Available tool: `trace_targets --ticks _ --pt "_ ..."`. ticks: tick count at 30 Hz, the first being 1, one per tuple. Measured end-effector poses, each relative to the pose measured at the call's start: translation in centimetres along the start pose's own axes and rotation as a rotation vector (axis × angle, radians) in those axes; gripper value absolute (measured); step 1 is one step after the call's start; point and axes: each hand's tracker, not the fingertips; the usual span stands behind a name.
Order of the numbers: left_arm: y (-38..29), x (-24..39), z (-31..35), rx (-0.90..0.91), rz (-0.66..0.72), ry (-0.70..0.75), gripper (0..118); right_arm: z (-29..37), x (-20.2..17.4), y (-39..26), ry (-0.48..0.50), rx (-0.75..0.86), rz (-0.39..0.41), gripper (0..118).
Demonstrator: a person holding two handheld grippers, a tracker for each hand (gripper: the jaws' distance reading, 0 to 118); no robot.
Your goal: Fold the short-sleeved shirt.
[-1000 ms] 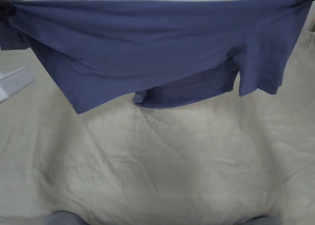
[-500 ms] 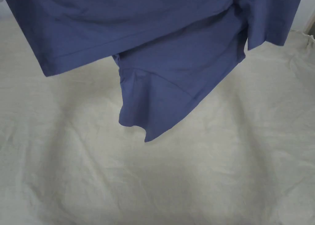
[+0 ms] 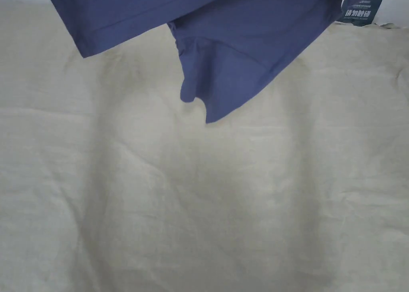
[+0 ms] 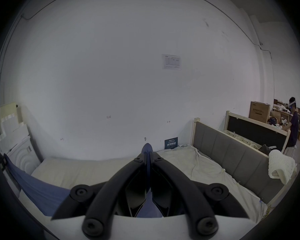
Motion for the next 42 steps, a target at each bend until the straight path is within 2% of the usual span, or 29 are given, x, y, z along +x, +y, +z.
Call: trace_targets --ticks 2,4,6,8,11,14,18,20,22,27,30,33,37,42 --pt "-0.6 1.5 -1.8 0.010 -0.003 -0.010 3 -1.4 0.4 -0.8 0.013 0.021 -0.003 1" --pt "-1.9 3.1 -3.3 0.004 -0.029 -0.031 3 -2.9 1.0 -2.5 0.010 0.022 0.035 1" --pt "-3.5 4.2 -4.5 -0.007 -0.039 -0.040 3 -4.5 1.6 -4.6 -0.004 -0.017 0.041 1" --pt "-5.7 5.2 -5.3 -0.017 -0.054 -0.056 3 -5.7 2.5 -7.4 -0.004 -0.062 0.011 1" --pt "-10.1 6.8 -6.1 -0.054 -0.141 -0.066 3 -7.1 3.2 -12.1 0.013 -0.142 0.019 1" --pt "-14.9 7.5 -7.1 -0.139 -0.173 -0.081 3 -7.7 3.5 -17.3 0.032 -0.233 0.049 1" --pt "-21.9 7.2 -7.3 -0.288 -0.159 -0.111 3 -7.5 3.9 -24.6 0.058 -0.364 0.040 1" --pt "-25.0 6.5 -7.0 -0.353 -0.143 -0.112 3 -7.0 4.2 -27.8 0.089 -0.425 0.012 1" --pt "-27.8 5.1 -6.0 -0.407 -0.094 -0.109 3 -5.9 4.8 -31.1 0.091 -0.479 -0.006 1" --pt "-32.8 1.6 -3.0 -0.477 -0.116 -0.114 3 -2.3 6.5 -36.5 0.077 -0.565 -0.029 1" --pt "-34.8 -1.0 -0.4 -0.535 -0.036 -0.132 3 -0.1 8.1 -38.9 0.064 -0.610 -0.065 1" --pt "-36.4 -3.0 2.1 -0.546 -0.030 -0.133 3 2.6 9.6 -40.2 0.055 -0.627 -0.076 1" --pt "-37.4 -5.9 5.4 -0.553 0.030 -0.146 3 7.1 11.6 -40.6 0.073 -0.603 -0.152 1" --pt "-37.9 -9.2 9.5 -0.551 0.090 -0.168 3 12.7 13.3 -40.8 0.104 -0.579 -0.155 1"
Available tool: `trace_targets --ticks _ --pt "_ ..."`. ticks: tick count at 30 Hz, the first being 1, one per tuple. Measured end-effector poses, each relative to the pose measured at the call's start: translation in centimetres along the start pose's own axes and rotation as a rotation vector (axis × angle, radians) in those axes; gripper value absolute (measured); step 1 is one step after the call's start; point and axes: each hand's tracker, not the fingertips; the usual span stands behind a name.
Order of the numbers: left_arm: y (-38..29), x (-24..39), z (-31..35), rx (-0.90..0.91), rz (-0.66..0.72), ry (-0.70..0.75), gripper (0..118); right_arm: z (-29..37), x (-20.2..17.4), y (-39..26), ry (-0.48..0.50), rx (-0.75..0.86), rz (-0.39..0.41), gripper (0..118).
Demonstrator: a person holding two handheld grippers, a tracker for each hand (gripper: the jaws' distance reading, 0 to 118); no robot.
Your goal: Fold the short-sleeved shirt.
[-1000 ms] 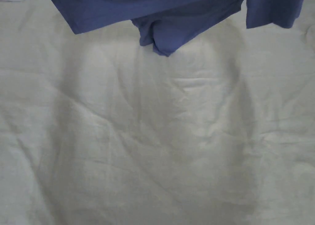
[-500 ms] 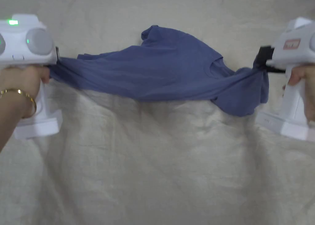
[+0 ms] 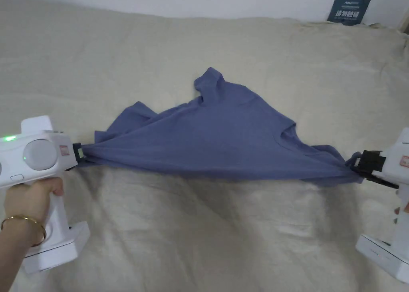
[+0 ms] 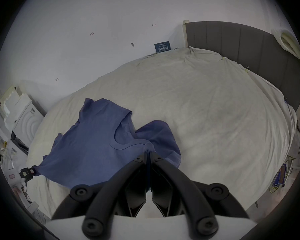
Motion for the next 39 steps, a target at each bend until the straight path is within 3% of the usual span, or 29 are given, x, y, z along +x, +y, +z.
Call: trace_targets --ticks 7,13,26,28,29,30,31,32,33,34,39 --pt "-4.3 -3.1 3.9 0.010 -0.030 -0.001 3 5.3 1.4 -4.1 0.040 0.001 0.030 1" --pt "-8.6 -3.8 4.6 -0.022 -0.119 0.022 3 5.2 1.5 -7.5 0.016 -0.054 0.092 1" --pt "-11.6 -3.3 3.7 -0.033 -0.243 0.067 7 2.0 3.6 -11.9 -0.038 -0.186 0.047 2" --pt "-11.3 -3.7 4.3 -0.014 -0.214 0.077 28 2.6 3.2 -11.5 -0.040 -0.160 0.057 7" --pt "-11.1 -4.0 4.5 -0.007 -0.199 0.073 42 3.1 3.0 -11.1 -0.045 -0.150 0.068 18" --pt "-10.7 -4.4 4.8 0.001 -0.180 0.068 64 3.5 3.0 -10.6 -0.042 -0.136 0.078 35" --pt "-10.3 -4.8 5.2 0.001 -0.149 0.071 93 4.0 2.9 -10.2 -0.041 -0.126 0.087 65" --pt "-9.8 -5.2 5.7 0.008 -0.101 0.060 110 4.5 2.7 -9.6 -0.050 -0.098 0.101 84" --pt "-9.3 -5.6 6.2 0.028 -0.068 0.028 118 5.1 2.6 -9.0 -0.056 -0.063 0.119 99" --pt "-8.7 -6.0 6.9 0.058 -0.036 -0.007 118 5.9 2.4 -8.4 -0.059 -0.029 0.138 106" --pt "-5.9 -5.6 9.9 0.205 0.034 -0.032 118 9.9 0.5 -5.3 -0.039 0.161 0.193 106"
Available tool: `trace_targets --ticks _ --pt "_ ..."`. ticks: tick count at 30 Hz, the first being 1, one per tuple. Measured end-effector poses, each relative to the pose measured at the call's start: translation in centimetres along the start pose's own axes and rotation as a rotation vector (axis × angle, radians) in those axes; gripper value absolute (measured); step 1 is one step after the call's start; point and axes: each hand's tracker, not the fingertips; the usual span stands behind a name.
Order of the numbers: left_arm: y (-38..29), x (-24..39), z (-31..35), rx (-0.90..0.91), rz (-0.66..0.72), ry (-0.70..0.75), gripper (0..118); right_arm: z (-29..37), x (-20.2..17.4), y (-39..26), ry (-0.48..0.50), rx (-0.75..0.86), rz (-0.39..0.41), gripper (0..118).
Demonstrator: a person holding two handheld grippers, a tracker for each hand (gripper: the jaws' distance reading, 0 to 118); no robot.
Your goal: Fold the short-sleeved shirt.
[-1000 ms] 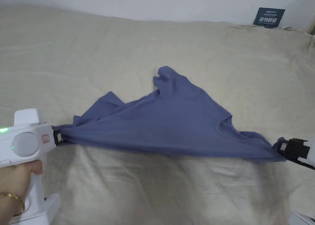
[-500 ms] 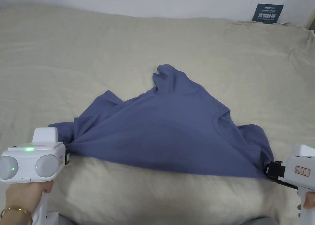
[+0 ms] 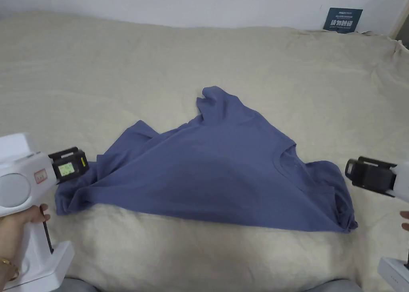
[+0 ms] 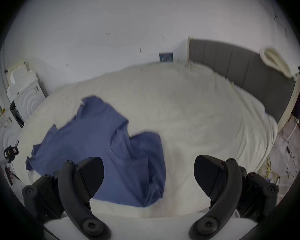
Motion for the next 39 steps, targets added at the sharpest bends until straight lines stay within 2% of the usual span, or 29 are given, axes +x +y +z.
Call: trace_targets --ticks 7,14,17,18,20,23,24,25,26,27,28,29,39 --pt "2.1 4.9 3.6 0.277 -0.108 -0.036 118 2.9 -4.0 2.4 0.039 0.274 0.068 110" --pt "1.1 8.4 4.5 0.357 -0.165 -0.098 118 2.0 -7.6 1.3 0.060 0.339 0.102 110" --pt "0.2 8.6 4.1 0.366 -0.183 -0.117 113 1.7 -8.1 0.6 0.080 0.346 0.076 109" --pt "0.0 8.7 4.1 0.370 -0.184 -0.122 106 1.3 -7.9 0.4 0.087 0.351 0.069 106" --pt "-0.5 8.4 3.6 0.361 -0.178 -0.134 81 1.3 -8.2 -0.2 0.082 0.364 0.063 90" --pt "-1.2 8.3 3.2 0.330 -0.172 -0.150 48 1.3 -8.3 -0.8 0.087 0.361 0.048 56" --pt "-1.4 8.2 2.9 0.325 -0.173 -0.152 35 1.3 -8.3 -1.0 0.090 0.358 0.041 43" --pt "-1.7 8.2 2.8 0.325 -0.177 -0.154 20 1.2 -8.4 -1.2 0.090 0.358 0.039 24" --pt "-1.9 8.2 2.7 0.324 -0.181 -0.153 12 1.3 -8.5 -1.5 0.086 0.358 0.038 12" --pt "-2.0 8.2 2.6 0.320 -0.185 -0.153 5 1.2 -8.5 -1.7 0.081 0.356 0.040 6" --pt "-2.2 8.3 2.7 0.314 -0.185 -0.160 0 1.2 -8.4 -1.8 0.085 0.351 0.045 5" --pt "-2.3 8.2 2.5 0.304 -0.180 -0.173 0 1.1 -8.4 -1.9 0.091 0.341 0.049 1" --pt "-3.7 8.8 3.3 0.277 -0.212 -0.185 0 1.6 -9.0 -2.9 0.079 0.342 0.082 0"
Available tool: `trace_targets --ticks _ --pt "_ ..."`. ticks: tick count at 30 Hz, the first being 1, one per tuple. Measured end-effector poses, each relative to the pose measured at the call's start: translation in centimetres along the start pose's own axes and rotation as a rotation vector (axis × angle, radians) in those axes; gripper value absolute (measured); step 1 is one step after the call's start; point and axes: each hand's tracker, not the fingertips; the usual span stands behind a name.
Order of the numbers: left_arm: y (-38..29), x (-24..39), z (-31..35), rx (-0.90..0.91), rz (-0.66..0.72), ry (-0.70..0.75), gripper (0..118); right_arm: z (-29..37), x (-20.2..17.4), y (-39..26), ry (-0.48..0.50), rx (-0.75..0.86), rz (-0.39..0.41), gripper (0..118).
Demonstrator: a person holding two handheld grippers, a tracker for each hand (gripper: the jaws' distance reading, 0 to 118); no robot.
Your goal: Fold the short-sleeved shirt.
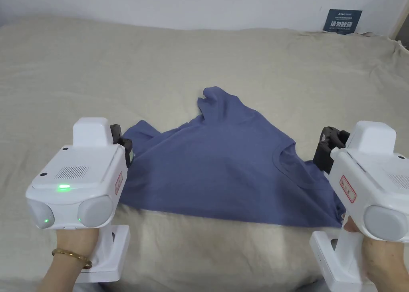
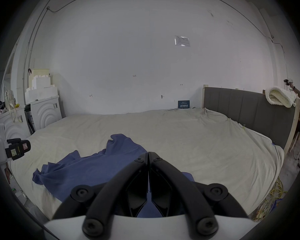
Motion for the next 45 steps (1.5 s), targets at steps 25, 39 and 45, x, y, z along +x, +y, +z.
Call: trace_targets --ticks 25,39,45 --pt "1.5 -0.5 0.5 -0.027 0.039 -0.007 0 0.2 -0.7 0.2 0.026 0.003 0.008 0" --pt "8.3 -8.2 -5.7 -0.477 0.153 -0.037 27 -0.8 -1.4 0.2 0.047 -0.013 0.005 0" --pt "6.5 -9.7 -9.1 -0.701 0.093 -0.032 110 -1.4 -1.7 -0.1 0.053 -0.027 0.010 0"
